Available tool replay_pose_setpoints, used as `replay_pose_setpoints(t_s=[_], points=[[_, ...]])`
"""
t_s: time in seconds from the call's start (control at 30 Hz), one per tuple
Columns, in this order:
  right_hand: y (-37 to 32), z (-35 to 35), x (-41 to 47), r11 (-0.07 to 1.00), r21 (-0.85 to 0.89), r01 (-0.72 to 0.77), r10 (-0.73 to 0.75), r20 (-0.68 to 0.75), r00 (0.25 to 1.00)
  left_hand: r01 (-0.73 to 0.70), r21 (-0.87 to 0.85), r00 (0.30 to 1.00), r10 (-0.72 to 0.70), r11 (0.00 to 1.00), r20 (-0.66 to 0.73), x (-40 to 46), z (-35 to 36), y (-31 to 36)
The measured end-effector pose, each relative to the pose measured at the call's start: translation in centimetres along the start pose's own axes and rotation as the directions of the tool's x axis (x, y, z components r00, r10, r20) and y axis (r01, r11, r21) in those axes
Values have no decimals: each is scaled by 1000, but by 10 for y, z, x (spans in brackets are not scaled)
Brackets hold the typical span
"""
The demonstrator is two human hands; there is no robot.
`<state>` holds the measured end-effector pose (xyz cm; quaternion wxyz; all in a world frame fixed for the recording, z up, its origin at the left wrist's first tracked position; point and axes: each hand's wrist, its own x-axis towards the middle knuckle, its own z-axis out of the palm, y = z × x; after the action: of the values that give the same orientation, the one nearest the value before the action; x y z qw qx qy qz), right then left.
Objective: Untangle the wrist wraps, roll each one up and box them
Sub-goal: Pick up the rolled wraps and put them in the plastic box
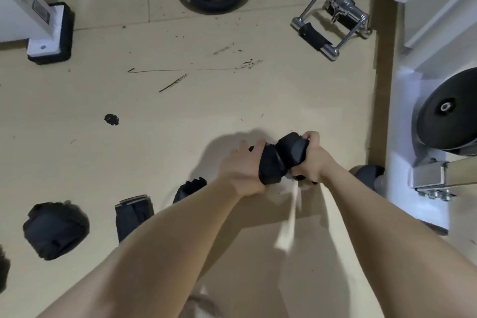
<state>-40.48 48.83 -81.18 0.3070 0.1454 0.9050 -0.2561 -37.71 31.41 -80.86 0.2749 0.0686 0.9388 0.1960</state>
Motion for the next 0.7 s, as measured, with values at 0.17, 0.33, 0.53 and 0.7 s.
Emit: replay_pose_setpoints(t_s=[0.17, 0.33, 0.53, 0.7], points=[[-35, -9, -52, 961, 257, 105, -88, -79, 993, -8, 7, 997, 8, 1000, -78, -50, -64, -13], [-95, -101, -164, 950, 74, 302, -297, -68, 952, 14, -47, 982, -23, 999, -186, -140, -163, 6], [-210, -197, -345, 858, -202, 473, -468, 73, 881, 109, -291, 952, -184, 951, -246, -304, -291, 34], [-304, -225, -498, 748, -271, 606, -592, 141, 794, 169, -457, 876, -346, 873, -336, -471, -371, 33]])
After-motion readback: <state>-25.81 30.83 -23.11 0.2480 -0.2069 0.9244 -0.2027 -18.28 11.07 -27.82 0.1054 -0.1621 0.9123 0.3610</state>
